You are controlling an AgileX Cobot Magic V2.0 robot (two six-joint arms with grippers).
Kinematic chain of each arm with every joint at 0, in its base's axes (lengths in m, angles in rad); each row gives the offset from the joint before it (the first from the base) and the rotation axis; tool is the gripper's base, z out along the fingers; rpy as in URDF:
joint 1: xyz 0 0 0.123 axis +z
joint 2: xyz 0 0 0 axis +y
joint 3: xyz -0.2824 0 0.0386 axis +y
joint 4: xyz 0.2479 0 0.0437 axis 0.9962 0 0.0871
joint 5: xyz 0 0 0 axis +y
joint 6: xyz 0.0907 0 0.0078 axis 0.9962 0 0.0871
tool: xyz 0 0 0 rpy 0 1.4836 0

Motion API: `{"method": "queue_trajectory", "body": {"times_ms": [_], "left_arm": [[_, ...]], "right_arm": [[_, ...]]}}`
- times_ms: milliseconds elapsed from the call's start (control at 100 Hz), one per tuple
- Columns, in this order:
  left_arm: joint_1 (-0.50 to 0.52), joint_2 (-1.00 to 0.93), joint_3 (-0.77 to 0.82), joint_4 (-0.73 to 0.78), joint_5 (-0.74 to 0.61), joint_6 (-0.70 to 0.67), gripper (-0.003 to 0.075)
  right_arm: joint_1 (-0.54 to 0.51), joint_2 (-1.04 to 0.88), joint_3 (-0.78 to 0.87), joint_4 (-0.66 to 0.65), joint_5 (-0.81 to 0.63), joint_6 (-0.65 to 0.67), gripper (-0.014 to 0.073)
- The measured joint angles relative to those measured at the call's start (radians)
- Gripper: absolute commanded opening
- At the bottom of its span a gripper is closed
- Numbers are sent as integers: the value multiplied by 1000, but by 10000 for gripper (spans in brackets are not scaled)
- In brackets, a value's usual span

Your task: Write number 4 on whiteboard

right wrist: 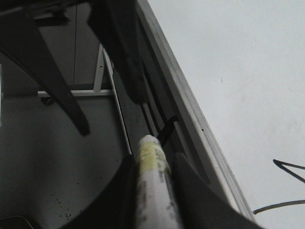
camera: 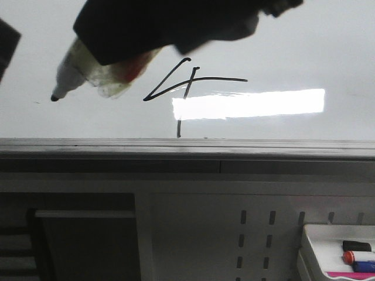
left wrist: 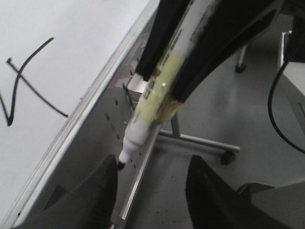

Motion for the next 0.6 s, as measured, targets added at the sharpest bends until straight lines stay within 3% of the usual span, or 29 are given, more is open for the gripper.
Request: {"method": "queue_trajectory", "body": {"times_ms": [160,400,600], "left_arm": [[-83,113,-102,74,7,0,313],[-95,208,-159,97,55,2,306],[-95,243,-172,129,99,2,161]], "right_arm": [[30,0,0,0,0,-1,-72],[67,0,0,-49,19,-2,-72],[75,0,0,-75,15,-2,-72]]}}
